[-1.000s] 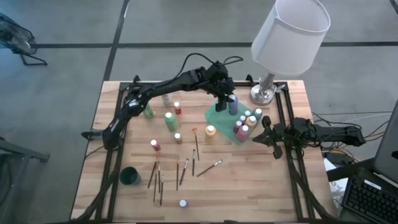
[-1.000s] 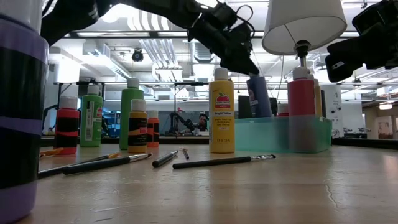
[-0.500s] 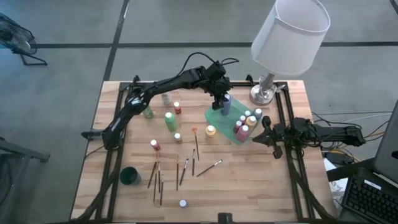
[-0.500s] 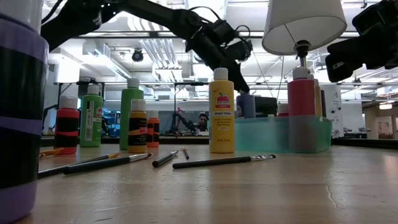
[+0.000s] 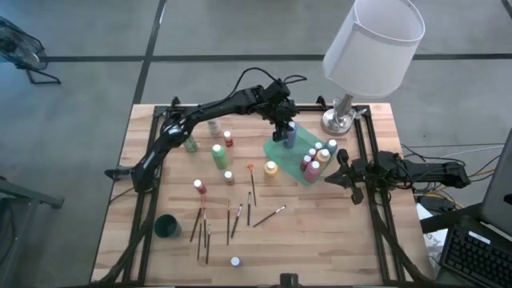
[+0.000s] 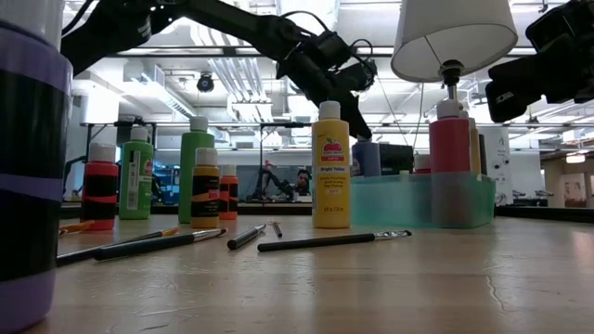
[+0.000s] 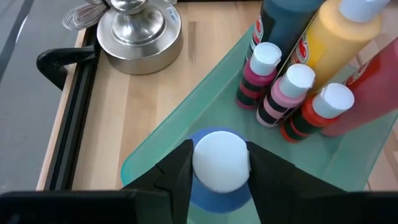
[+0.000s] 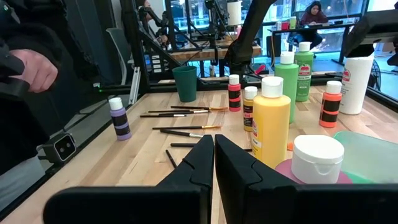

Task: Pick & Place Paint Supplies
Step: Put the big blue paint bottle into the green bin, then put the big green paint bottle into the green bin

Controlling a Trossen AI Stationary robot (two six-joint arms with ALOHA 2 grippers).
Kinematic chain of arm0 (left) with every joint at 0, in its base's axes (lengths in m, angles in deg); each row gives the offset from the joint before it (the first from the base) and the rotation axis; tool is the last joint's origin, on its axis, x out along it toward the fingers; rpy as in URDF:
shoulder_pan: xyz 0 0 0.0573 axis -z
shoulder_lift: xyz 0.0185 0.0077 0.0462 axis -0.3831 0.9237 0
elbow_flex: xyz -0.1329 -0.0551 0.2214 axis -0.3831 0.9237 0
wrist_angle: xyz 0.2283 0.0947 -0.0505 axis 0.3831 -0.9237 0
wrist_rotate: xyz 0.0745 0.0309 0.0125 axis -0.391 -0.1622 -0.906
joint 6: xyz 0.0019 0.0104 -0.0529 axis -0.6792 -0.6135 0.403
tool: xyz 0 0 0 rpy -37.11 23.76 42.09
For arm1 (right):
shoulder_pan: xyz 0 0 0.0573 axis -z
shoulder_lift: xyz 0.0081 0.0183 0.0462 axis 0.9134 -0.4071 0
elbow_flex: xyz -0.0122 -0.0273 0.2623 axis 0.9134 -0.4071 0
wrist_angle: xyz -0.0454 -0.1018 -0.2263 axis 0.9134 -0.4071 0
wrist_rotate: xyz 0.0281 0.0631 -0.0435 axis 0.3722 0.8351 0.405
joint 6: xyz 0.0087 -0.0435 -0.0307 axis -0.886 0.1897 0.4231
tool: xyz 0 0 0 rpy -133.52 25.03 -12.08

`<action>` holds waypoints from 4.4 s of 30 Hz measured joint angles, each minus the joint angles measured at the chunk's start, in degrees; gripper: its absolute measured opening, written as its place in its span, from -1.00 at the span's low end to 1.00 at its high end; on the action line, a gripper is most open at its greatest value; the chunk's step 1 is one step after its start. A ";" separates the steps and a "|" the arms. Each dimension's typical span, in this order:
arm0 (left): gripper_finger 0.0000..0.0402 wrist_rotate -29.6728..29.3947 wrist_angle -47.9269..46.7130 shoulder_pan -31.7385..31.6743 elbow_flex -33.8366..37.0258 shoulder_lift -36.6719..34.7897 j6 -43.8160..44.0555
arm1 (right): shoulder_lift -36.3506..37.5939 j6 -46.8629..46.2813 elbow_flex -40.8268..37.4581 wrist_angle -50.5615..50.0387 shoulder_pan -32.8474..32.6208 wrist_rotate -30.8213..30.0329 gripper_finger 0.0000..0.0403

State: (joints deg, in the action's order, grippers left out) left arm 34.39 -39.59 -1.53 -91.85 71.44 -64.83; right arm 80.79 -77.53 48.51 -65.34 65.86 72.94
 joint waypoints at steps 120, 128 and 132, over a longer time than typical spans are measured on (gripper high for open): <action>0.01 -1.12 -29.44 0.94 36.93 -63.04 7.98 | -0.04 0.00 0.00 0.00 0.02 0.00 -0.94; 0.01 -1.15 -20.02 0.98 54.63 -70.04 7.29 | -0.06 -0.02 0.00 0.00 0.00 0.00 -0.94; 0.01 -1.18 -14.87 0.98 61.57 -70.90 8.29 | -0.06 0.00 0.00 0.00 0.02 0.00 -0.94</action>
State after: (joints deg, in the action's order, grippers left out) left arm 33.21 -54.46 -0.55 -30.28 0.53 -56.54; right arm 80.73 -77.53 48.51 -65.34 65.88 72.94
